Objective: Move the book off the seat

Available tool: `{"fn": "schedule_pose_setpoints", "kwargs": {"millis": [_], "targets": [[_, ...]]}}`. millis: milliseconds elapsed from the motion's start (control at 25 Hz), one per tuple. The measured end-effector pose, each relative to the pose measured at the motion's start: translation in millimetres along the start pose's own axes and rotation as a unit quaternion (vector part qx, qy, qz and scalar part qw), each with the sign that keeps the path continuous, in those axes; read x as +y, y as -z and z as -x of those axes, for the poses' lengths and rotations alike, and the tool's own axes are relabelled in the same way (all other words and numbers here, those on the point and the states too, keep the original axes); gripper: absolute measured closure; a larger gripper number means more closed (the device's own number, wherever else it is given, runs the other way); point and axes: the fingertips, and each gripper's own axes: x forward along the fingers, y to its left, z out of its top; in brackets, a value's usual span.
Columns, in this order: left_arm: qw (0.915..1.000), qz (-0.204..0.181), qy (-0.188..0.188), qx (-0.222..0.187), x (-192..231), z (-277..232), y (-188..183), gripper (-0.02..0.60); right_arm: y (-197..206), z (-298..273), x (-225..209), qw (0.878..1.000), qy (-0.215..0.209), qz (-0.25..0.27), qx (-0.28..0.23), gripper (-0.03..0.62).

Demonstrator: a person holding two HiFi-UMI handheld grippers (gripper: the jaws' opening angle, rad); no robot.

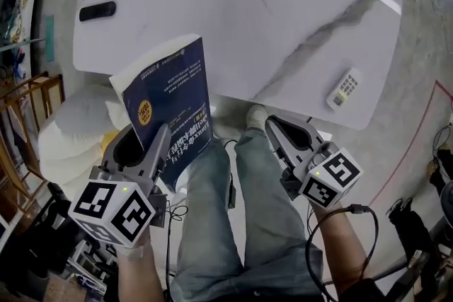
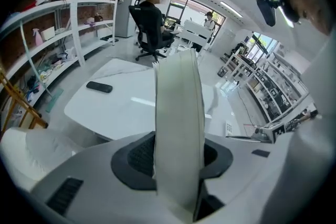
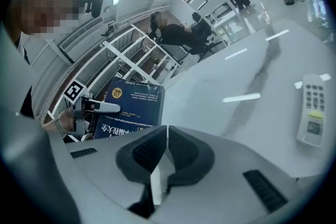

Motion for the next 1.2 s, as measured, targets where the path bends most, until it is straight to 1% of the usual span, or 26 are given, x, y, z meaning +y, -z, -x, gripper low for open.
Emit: {"fn": "schedule_pose_setpoints", "kwargs": {"millis": [120, 280, 520, 680, 840, 1000, 1200], "targets": [[0.9998, -0.016, 0.009, 0.010, -6, -13, -13, 0.411, -3, 9, -3, 1.000, 0.014, -0.008, -0.009, 0.580], [0.9982, -0.046, 0.029, 0.025, -10, -46, -34, 0.411, -11, 10, -16, 0.999, 0.043, -0.018, -0.029, 0.580], [0.9912, -0.112, 0.055, 0.047, -12, -75, -66, 0.411, -34, 9, -17, 0.992, 0.091, -0.044, -0.073, 0.580], [0.9867, -0.133, 0.073, 0.059, -8, -89, -86, 0.411, -48, 0, -9, 0.986, 0.113, -0.062, -0.101, 0.580], [0.9832, -0.136, 0.099, 0.071, -9, -101, -102, 0.411, -53, -12, 2, 0.983, 0.121, -0.074, -0.113, 0.580], [0.9815, -0.120, 0.124, 0.083, -12, -120, -115, 0.411, -57, -20, 4, 0.981, 0.132, -0.078, -0.119, 0.580], [0.9784, -0.105, 0.146, 0.102, -14, -147, -127, 0.411, -62, -22, -8, 0.972, 0.157, -0.106, -0.139, 0.580]]}}
